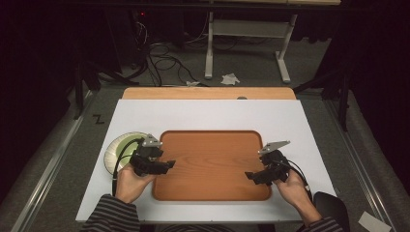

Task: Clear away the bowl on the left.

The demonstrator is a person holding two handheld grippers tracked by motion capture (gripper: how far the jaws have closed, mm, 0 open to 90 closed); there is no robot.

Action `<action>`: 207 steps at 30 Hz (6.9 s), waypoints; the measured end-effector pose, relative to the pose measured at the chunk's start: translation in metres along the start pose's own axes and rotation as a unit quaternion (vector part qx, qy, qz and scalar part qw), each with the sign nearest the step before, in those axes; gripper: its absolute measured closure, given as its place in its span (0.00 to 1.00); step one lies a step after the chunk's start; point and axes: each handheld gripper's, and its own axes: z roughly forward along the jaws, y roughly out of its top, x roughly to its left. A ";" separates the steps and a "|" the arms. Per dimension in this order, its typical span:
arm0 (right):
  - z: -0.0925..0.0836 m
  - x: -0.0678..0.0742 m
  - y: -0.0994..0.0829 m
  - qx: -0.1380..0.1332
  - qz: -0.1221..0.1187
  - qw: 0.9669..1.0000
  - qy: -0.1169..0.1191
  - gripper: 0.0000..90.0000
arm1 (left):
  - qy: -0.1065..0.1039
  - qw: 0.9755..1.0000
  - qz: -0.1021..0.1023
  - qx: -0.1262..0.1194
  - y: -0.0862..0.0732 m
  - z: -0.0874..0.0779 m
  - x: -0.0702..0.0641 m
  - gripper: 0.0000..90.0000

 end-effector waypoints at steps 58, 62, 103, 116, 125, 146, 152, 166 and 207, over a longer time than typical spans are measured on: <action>0.005 0.001 -0.003 0.034 -0.017 0.999 0.005 0.24 | 0.039 0.997 -0.069 -0.021 -0.011 -0.020 0.043 0.41; 0.005 0.001 -0.002 0.033 -0.019 0.999 0.006 0.24 | 0.042 0.996 -0.073 -0.025 -0.011 -0.021 0.045 0.41; 0.005 0.001 -0.003 0.034 -0.017 0.999 0.006 0.24 | 0.084 0.986 -0.139 -0.025 -0.024 -0.030 0.082 0.40; 0.005 0.001 -0.003 0.038 -0.017 0.999 0.004 0.26 | 0.100 0.981 -0.165 -0.027 -0.030 -0.034 0.095 0.40; 0.006 0.001 -0.003 0.039 -0.018 0.999 0.005 0.26 | 0.102 0.977 -0.184 -0.035 -0.035 -0.037 0.103 0.40; 0.007 0.001 -0.003 0.041 -0.019 0.999 0.006 0.26 | 0.115 0.972 -0.201 -0.043 -0.040 -0.042 0.111 0.40; 0.007 0.002 -0.003 0.045 -0.019 0.999 0.007 0.26 | 0.104 0.973 -0.205 -0.019 -0.041 -0.035 0.113 0.42; 0.008 0.002 -0.003 0.052 -0.024 0.998 0.006 0.26 | 0.090 0.974 -0.208 0.027 -0.044 -0.017 0.120 0.48; 0.010 0.002 -0.003 0.053 -0.028 0.998 0.009 0.24 | 0.079 0.961 -0.262 0.032 -0.045 -0.015 0.133 0.93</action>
